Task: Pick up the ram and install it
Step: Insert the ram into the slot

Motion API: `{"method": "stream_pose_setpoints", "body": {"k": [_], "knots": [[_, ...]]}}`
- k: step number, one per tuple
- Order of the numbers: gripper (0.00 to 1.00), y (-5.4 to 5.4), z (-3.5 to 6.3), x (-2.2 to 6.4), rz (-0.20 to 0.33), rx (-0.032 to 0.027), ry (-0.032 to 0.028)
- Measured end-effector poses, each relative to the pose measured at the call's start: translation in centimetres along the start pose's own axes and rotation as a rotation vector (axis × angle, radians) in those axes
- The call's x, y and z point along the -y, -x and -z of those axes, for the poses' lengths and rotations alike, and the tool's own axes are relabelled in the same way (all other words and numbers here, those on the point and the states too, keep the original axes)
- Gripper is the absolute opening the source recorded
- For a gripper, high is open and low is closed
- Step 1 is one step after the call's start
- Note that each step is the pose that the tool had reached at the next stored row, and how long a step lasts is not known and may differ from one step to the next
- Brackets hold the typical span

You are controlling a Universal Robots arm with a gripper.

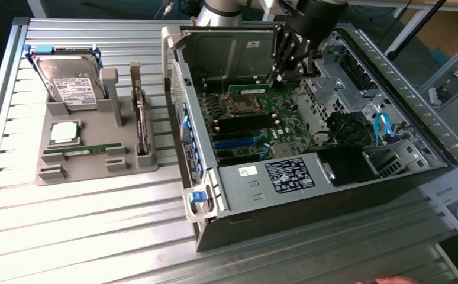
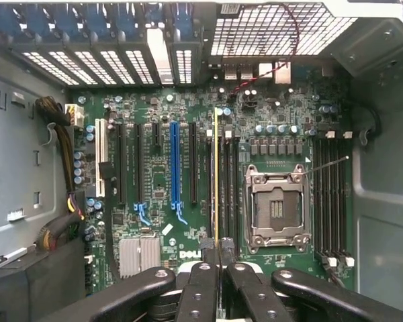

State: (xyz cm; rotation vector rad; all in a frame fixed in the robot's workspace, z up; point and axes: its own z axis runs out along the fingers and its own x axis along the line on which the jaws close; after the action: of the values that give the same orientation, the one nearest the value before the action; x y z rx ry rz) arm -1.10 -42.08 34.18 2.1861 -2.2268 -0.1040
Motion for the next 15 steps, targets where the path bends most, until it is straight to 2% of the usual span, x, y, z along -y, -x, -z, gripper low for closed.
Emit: {"method": "stream_pose_setpoints", "body": {"k": [15], "knots": [[0.12, -0.1, -1.58, 0.1, 0.0, 0.0, 0.0]]}}
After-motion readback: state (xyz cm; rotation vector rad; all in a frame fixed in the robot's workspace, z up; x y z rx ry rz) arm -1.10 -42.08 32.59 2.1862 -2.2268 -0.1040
